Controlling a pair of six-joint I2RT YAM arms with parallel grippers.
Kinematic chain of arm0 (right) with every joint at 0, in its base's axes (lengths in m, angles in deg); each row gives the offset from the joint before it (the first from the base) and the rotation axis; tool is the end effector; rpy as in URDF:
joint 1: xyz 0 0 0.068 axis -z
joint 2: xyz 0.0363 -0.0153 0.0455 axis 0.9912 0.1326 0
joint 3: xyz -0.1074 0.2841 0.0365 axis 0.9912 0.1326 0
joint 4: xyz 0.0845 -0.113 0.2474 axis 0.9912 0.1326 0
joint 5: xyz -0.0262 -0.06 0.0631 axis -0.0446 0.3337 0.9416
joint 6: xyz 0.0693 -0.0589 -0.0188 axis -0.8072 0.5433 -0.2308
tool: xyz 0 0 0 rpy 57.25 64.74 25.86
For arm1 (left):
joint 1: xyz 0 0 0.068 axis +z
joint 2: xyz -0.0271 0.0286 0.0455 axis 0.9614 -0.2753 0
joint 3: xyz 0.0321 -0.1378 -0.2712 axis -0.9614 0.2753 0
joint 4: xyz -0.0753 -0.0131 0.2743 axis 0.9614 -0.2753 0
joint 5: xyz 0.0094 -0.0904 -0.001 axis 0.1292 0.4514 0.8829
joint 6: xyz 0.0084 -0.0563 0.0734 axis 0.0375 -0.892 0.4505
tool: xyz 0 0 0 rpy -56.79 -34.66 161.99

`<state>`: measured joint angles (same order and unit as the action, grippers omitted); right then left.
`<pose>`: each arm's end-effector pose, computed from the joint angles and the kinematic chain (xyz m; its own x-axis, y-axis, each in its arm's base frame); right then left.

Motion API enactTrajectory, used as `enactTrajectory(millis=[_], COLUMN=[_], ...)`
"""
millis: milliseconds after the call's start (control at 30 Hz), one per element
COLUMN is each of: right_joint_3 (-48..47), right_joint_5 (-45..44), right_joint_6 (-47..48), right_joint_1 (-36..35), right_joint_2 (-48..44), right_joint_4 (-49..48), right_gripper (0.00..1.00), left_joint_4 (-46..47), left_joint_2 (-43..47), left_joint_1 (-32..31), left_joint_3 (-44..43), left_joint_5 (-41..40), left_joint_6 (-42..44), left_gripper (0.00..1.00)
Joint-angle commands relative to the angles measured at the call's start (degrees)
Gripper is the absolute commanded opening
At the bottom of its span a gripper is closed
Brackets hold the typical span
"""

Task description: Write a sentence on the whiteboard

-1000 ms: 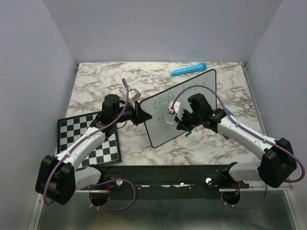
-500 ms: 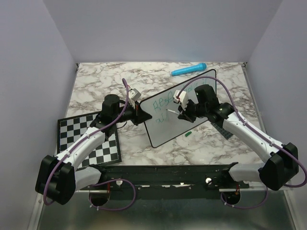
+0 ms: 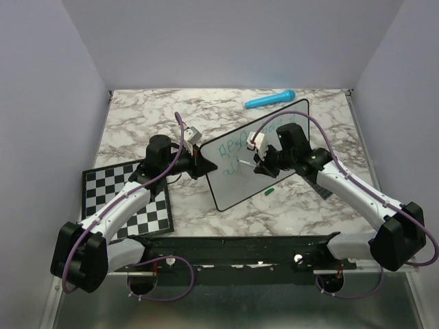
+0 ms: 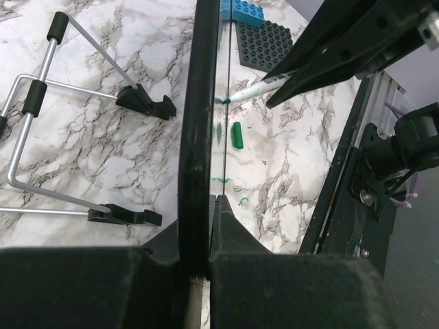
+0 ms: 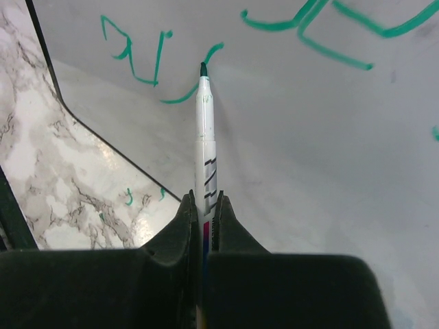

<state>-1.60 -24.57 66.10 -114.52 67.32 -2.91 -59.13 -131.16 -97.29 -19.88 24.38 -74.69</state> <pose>0.2595 0.2003 0.2865 -0.1406 -0.6330 -0.7613 -0.9176 0.3721 -0.1399 0.2496 -0.1668 0.2732 -0.5148 -0.0024 -0.8573 0.7569 0.4684 -0.4558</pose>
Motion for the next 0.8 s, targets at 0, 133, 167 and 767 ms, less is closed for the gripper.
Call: enactTrajectory(millis=[0, 133, 167, 767], right_joint_3=[3.4, 6.3, 7.2, 1.2], right_joint_5=[0.7, 0.3, 0.0, 6.8], right_joint_6=[0.1, 1.2, 1.3, 2.4], right_joint_1=[0.3, 0.3, 0.3, 4.8], right_joint_2=[-0.3, -1.0, -1.1, -4.2], right_joint_4=[0.8, 1.2, 1.2, 3.8], right_gripper=[0.01, 0.01, 0.00, 0.01], left_joint_4=[-7.3, -7.3, -7.3, -7.2], left_joint_2=[-1.6, -1.7, -1.7, -1.7], left_joint_1=[-0.2, -0.2, -0.2, -0.2], left_joint_3=[0.9, 0.8, 0.9, 0.9], left_joint_5=[-3.6, -3.6, -3.6, -3.6], left_joint_6=[5.6, 5.6, 5.6, 5.6], left_gripper=[0.00, 0.00, 0.00, 0.00])
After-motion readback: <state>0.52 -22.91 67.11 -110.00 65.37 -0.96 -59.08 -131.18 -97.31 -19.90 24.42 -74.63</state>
